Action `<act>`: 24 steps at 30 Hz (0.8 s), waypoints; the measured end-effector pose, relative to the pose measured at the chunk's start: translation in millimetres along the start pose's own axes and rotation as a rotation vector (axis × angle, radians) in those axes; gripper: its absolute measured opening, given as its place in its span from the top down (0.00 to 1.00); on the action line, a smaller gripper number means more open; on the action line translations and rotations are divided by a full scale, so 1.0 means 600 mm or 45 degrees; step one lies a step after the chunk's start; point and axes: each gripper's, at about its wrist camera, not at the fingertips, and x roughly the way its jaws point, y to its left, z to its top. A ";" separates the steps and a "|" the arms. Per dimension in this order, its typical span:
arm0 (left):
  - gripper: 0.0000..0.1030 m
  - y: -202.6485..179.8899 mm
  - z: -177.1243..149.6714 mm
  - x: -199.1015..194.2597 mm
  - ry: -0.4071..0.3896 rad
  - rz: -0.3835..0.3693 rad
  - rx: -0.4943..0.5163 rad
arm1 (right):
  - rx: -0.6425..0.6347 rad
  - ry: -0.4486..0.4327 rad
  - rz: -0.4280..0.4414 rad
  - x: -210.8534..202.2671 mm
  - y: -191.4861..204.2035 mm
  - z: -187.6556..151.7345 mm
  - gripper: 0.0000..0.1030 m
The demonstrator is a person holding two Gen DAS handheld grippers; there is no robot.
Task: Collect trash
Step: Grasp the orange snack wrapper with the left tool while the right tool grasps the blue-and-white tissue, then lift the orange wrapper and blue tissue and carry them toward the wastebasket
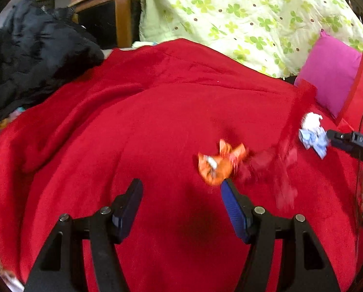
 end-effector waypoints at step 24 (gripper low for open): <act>0.63 -0.105 0.007 0.089 0.127 -0.267 -0.007 | 0.041 0.121 0.098 0.036 0.015 -0.011 0.66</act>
